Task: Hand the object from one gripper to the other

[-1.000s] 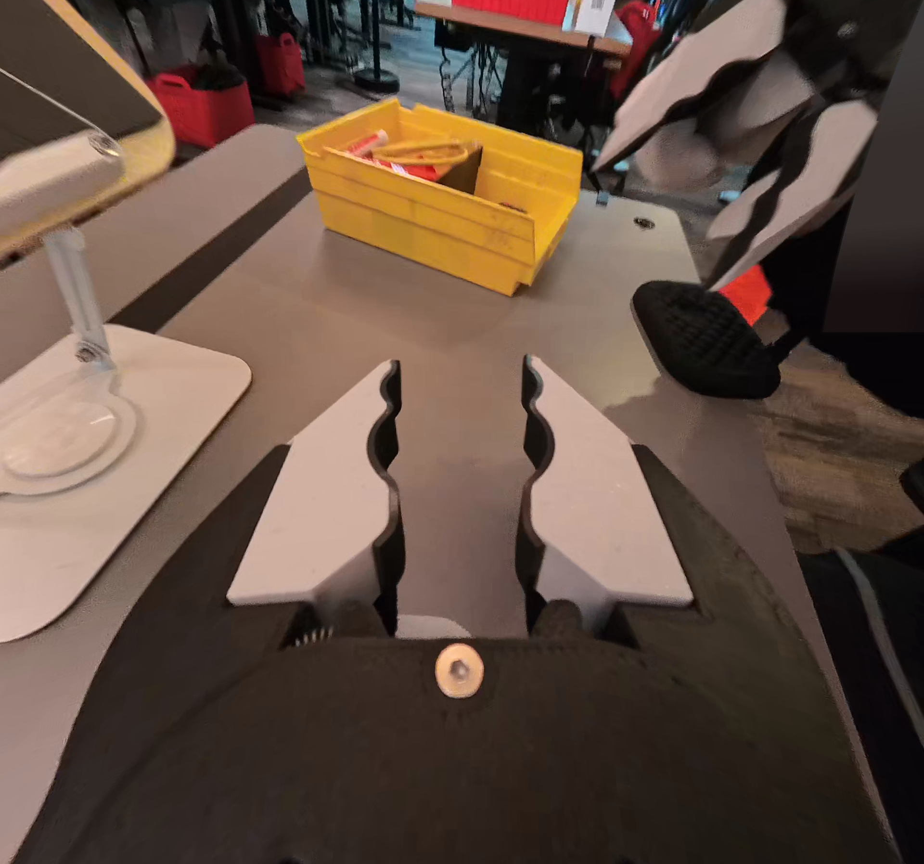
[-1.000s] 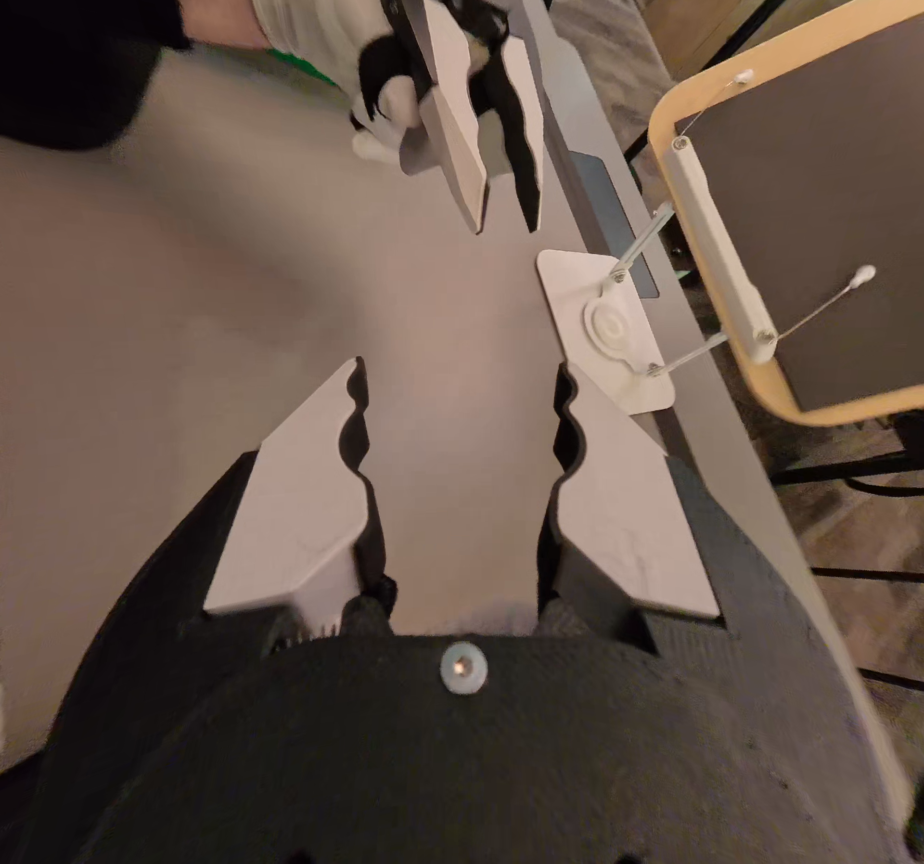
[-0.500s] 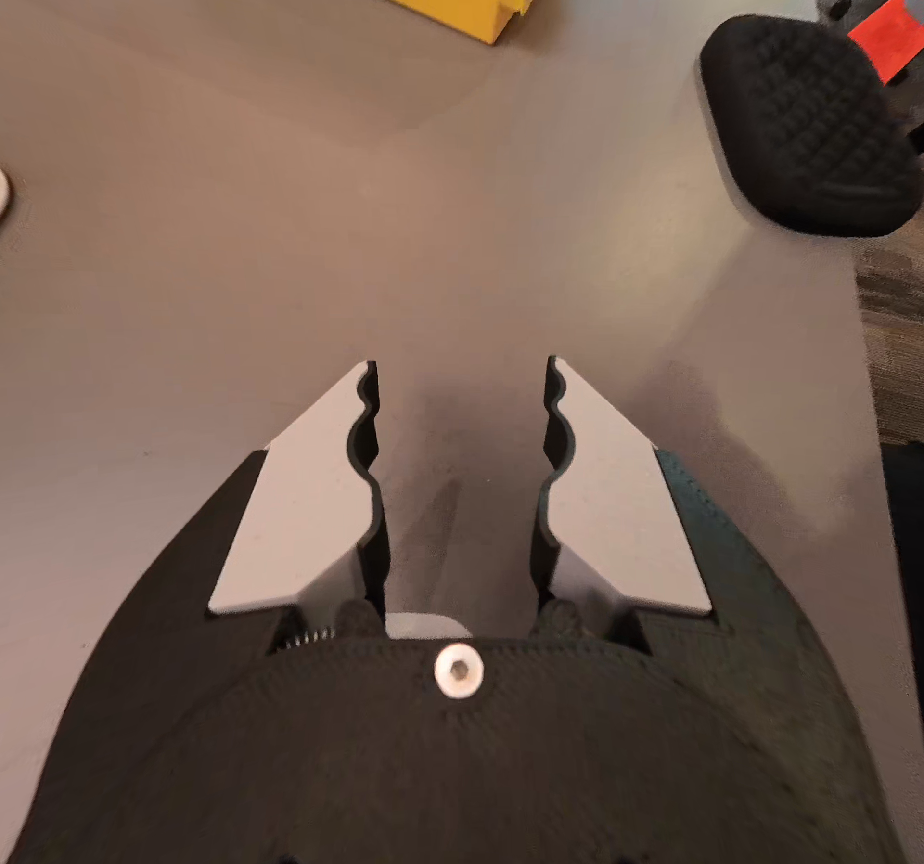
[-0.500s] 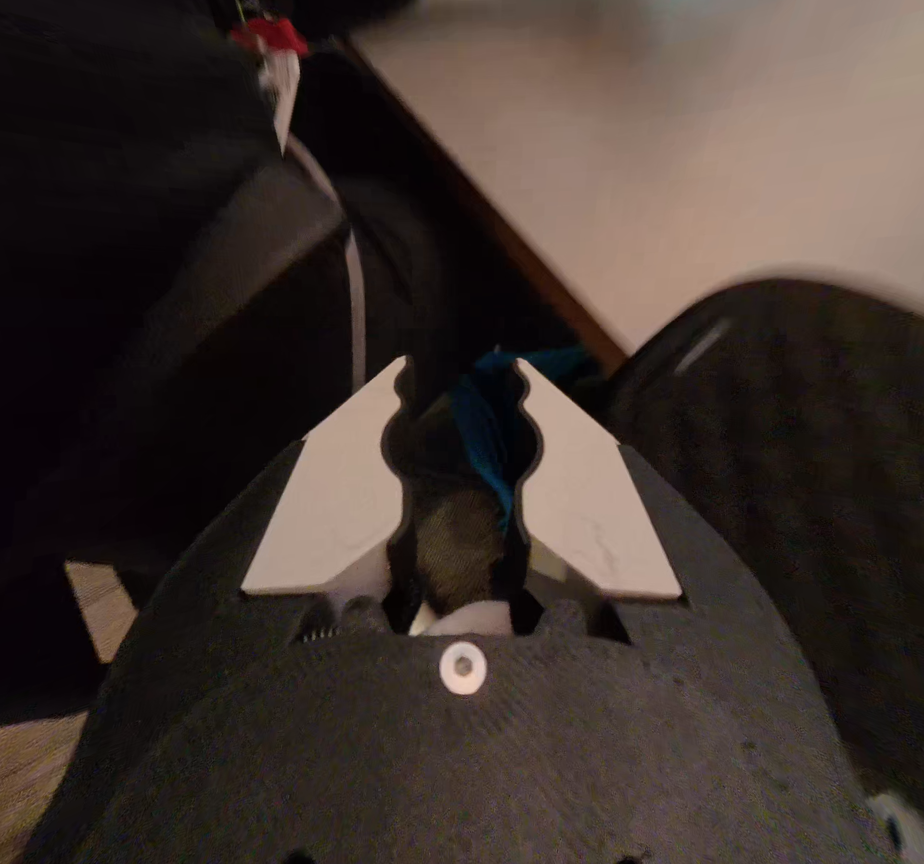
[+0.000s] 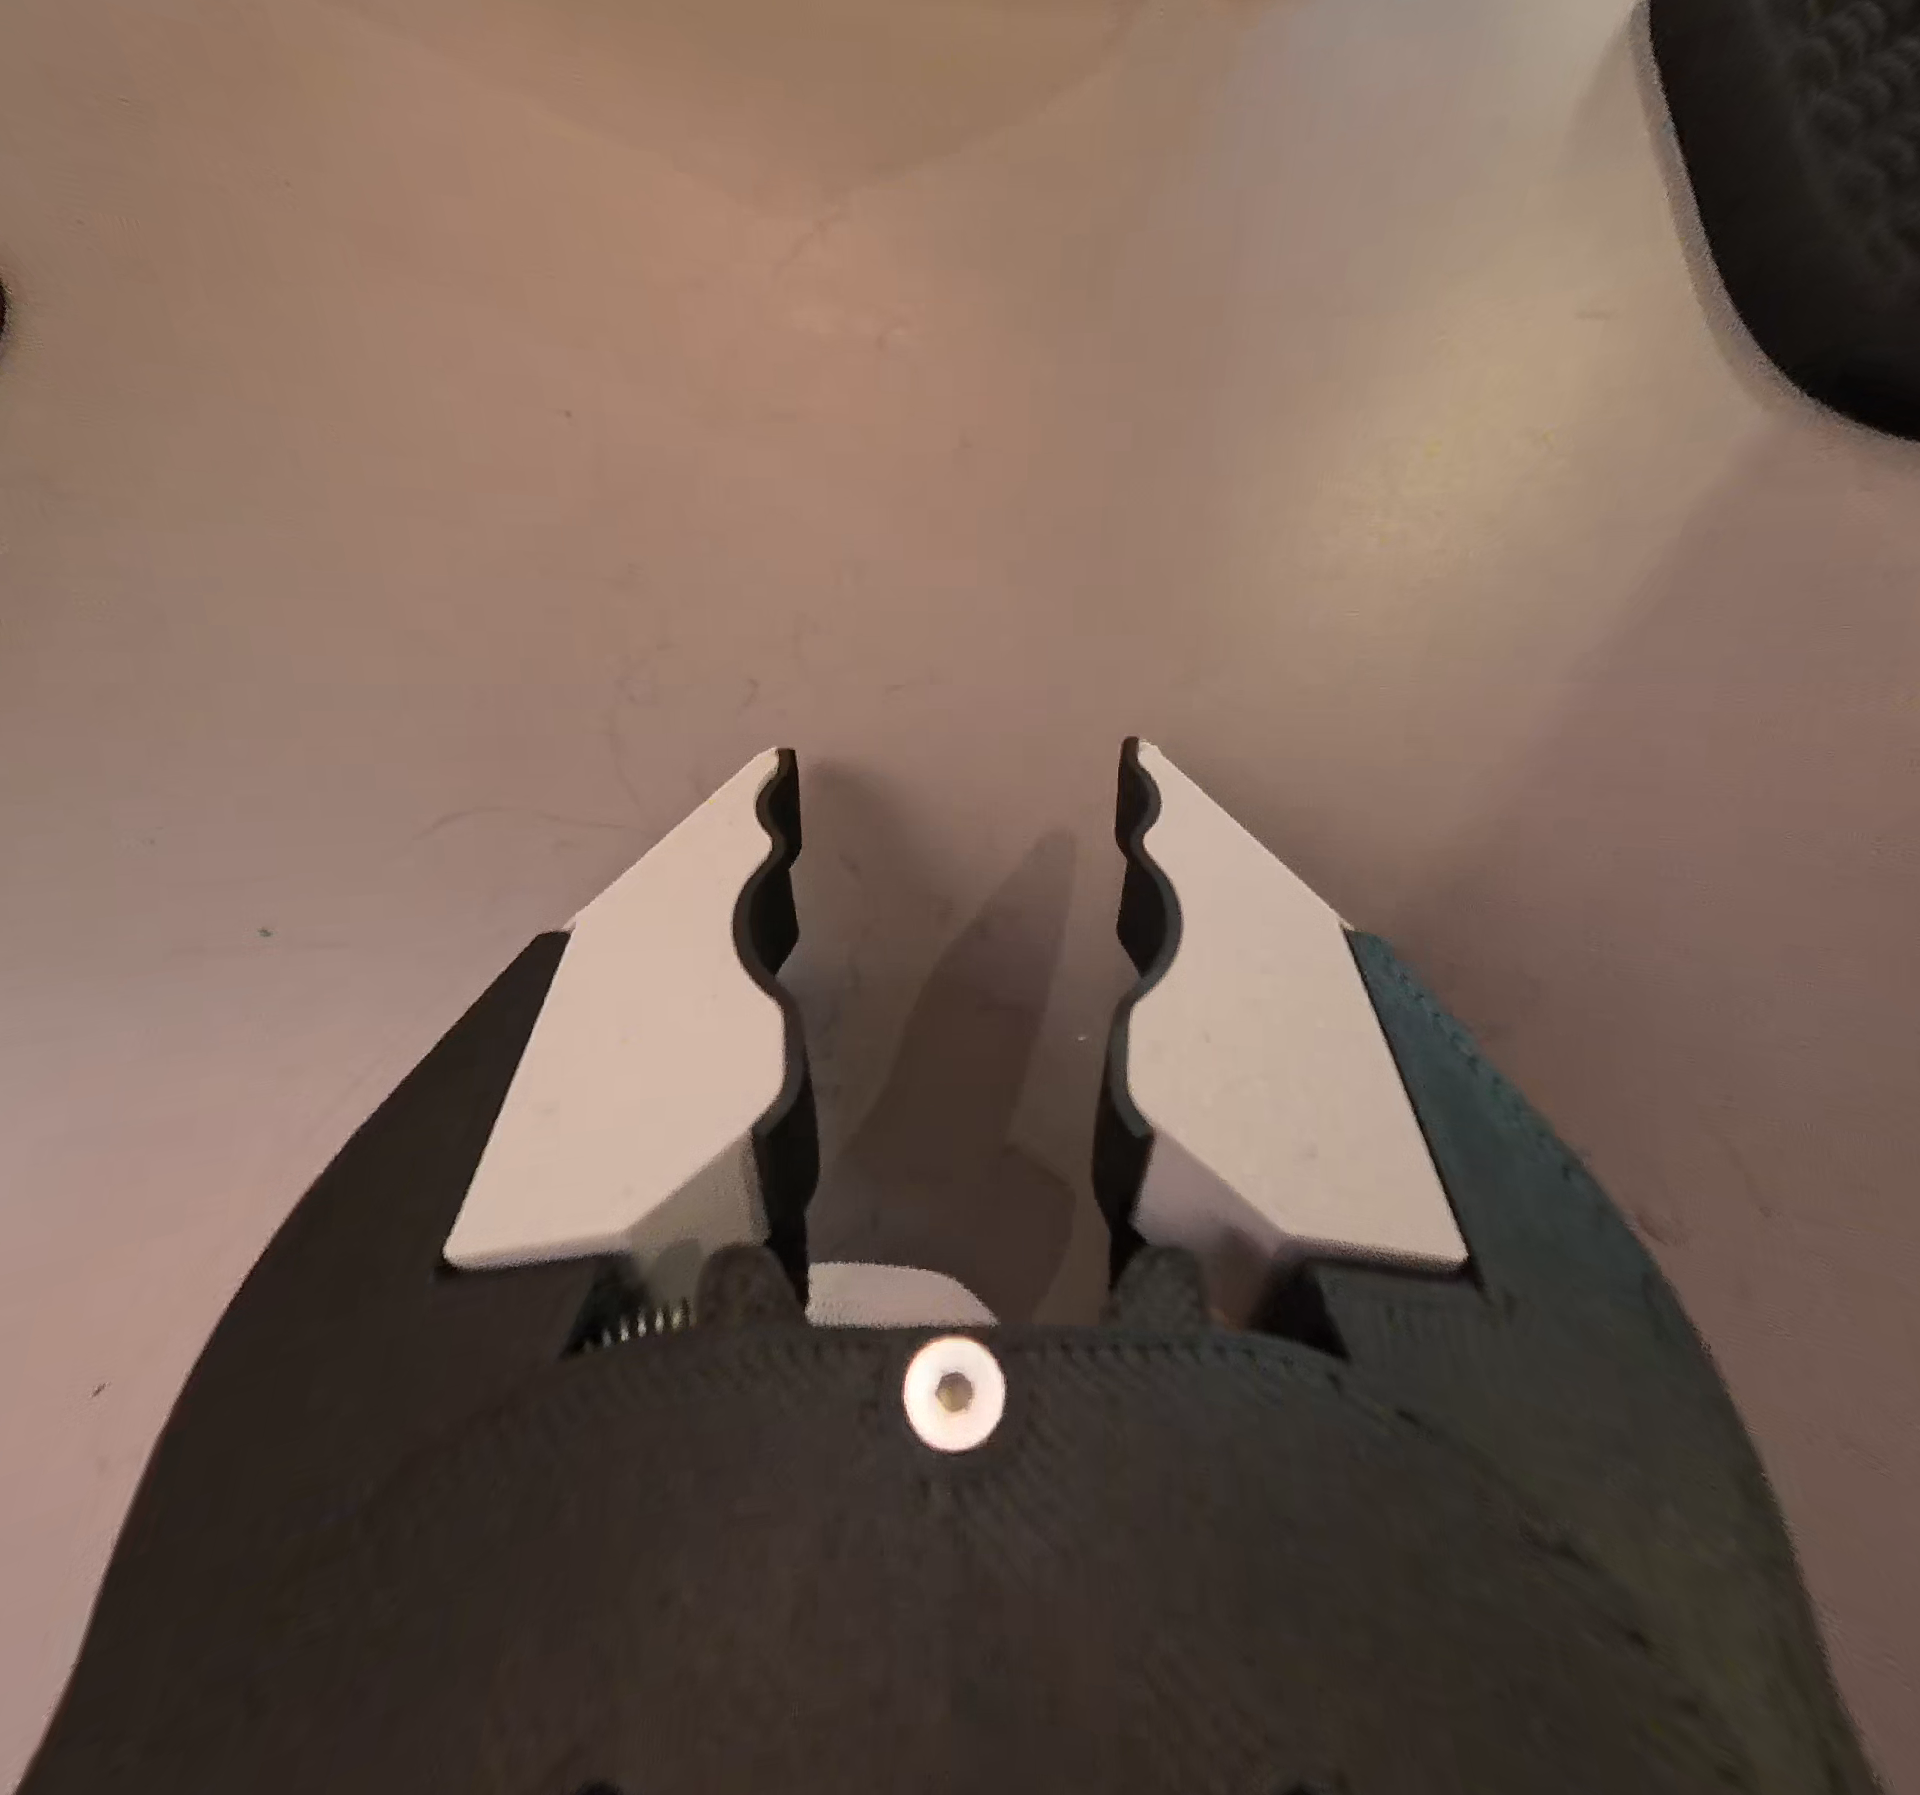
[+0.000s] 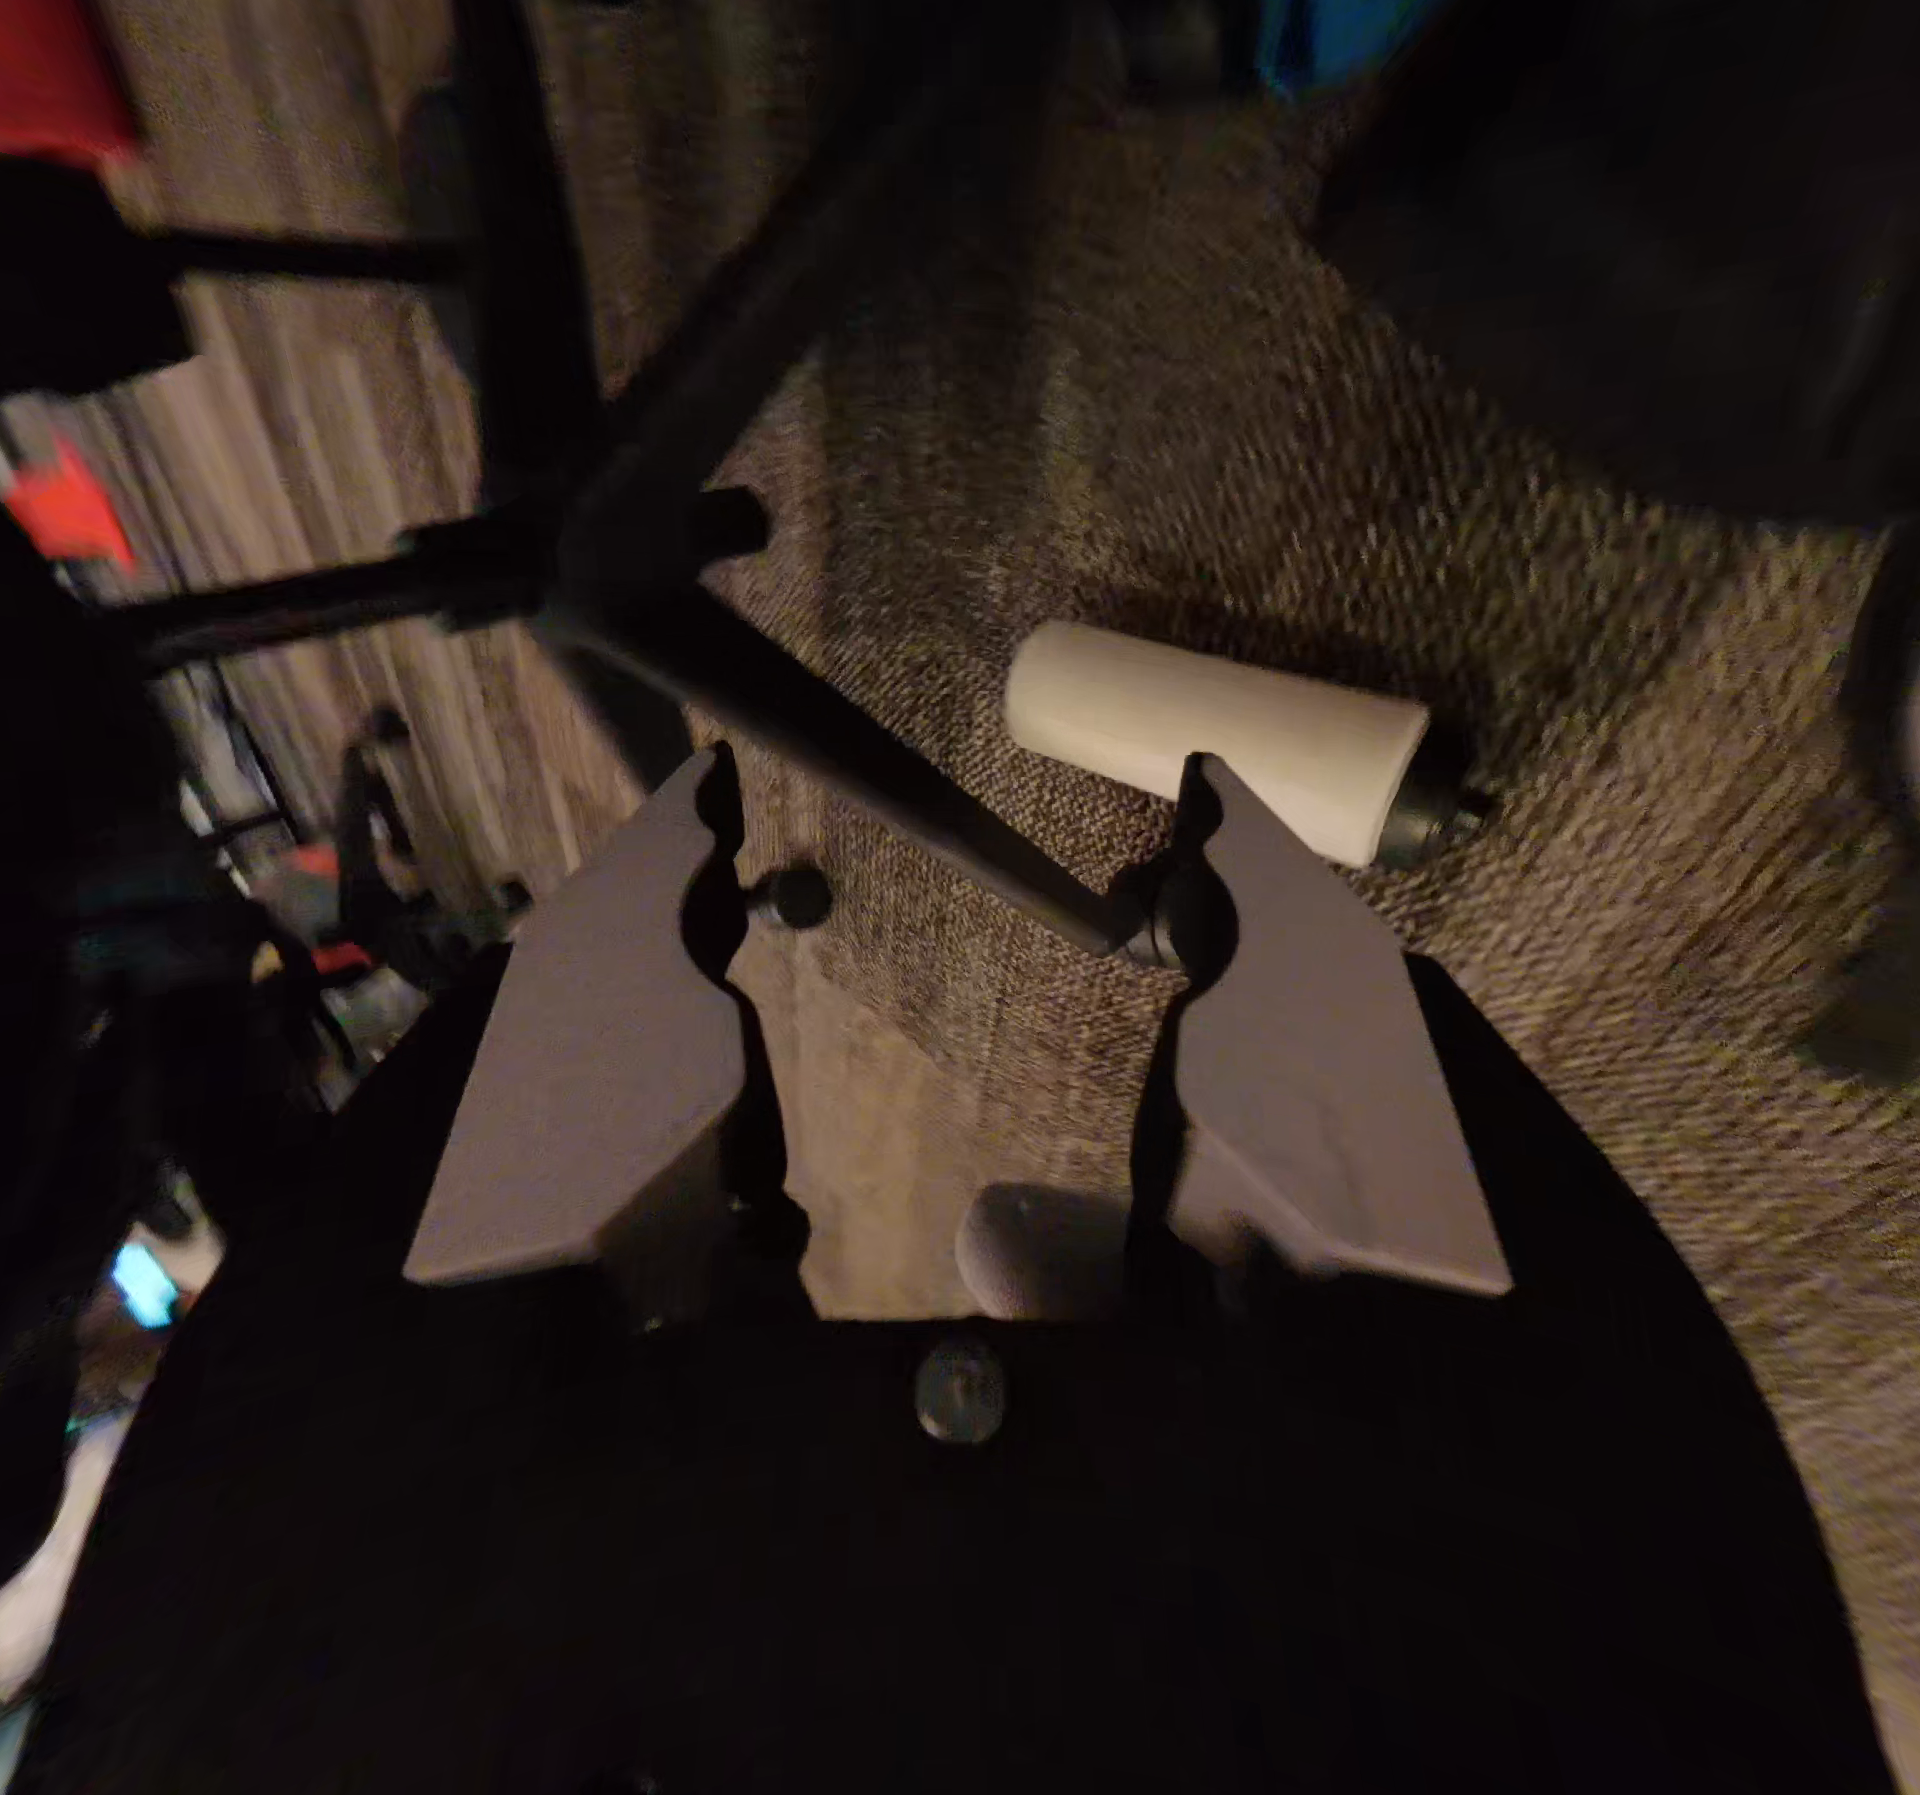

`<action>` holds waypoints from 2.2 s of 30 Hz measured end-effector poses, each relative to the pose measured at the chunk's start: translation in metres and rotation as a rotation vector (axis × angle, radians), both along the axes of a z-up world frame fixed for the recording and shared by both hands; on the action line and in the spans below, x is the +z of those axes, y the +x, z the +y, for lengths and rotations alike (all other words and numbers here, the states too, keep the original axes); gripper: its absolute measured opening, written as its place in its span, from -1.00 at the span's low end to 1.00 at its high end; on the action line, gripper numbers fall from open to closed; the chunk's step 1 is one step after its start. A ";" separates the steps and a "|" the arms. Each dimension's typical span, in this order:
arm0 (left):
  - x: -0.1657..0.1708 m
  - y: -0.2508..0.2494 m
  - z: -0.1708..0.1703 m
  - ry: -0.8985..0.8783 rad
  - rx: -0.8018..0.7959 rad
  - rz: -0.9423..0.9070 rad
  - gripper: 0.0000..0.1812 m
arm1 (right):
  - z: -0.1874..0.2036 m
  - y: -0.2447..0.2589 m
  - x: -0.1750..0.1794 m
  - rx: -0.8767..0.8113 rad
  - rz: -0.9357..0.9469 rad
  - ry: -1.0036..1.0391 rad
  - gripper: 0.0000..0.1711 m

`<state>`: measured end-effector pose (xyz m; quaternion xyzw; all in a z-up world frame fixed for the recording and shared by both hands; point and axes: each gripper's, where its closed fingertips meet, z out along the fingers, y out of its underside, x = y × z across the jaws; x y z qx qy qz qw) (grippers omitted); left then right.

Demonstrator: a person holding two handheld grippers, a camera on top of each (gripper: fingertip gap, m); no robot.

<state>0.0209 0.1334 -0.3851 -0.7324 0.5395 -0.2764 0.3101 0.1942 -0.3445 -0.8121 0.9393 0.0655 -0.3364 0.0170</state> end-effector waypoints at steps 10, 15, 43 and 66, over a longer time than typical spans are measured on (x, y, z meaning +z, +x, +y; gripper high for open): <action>-0.008 0.002 0.002 0.054 0.014 0.066 -0.36 | -0.069 0.045 -0.152 -0.782 -0.225 -0.333 0.40; -0.008 0.002 0.003 0.061 0.026 0.070 -0.36 | -0.093 0.030 -0.198 -0.858 -0.243 -0.463 0.48; -0.007 0.001 0.013 0.042 0.096 0.063 -0.54 | -0.058 0.017 -0.239 -0.830 -0.163 -0.336 0.17; -0.008 0.001 0.009 0.071 0.067 0.071 -0.38 | 0.149 0.005 0.377 0.036 -0.104 1.211 0.15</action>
